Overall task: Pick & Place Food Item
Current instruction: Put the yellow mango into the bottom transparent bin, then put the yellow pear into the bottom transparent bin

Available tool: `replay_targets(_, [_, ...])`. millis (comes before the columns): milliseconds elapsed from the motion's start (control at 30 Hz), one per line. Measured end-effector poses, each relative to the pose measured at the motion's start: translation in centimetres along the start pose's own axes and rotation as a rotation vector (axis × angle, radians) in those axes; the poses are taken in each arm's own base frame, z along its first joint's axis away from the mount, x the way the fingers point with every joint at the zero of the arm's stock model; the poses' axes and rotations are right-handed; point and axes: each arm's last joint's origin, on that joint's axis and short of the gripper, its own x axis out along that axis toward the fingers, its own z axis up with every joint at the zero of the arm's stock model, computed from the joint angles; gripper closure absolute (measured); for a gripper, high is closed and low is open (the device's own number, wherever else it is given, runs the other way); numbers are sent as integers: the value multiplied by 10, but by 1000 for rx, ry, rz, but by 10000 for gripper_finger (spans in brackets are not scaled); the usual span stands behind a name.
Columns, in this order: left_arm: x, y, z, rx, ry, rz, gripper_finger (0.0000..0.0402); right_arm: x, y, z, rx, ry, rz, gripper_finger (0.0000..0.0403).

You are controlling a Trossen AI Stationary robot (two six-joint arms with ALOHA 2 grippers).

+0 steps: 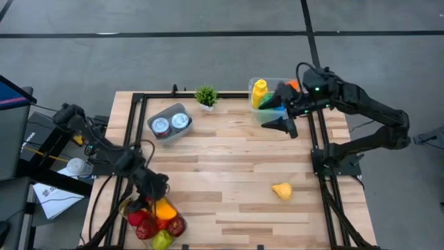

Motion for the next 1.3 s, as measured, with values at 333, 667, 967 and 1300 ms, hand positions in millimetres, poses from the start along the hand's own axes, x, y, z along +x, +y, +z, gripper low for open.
replay_targets(333, [16,0,-2,-17,86,9,201,30,-10,-12,53,156,-4,72])
replay_targets(667, [14,2,-10,-170,167,28,135,36,-8,-12,46,165,11,72])
replay_targets(967, [13,0,-9,-283,178,-15,83,33,-5,-18,96,218,55,72])
replay_targets(1300, [-18,-12,33,-322,18,-67,89,49,9,-91,253,801,-181,72])
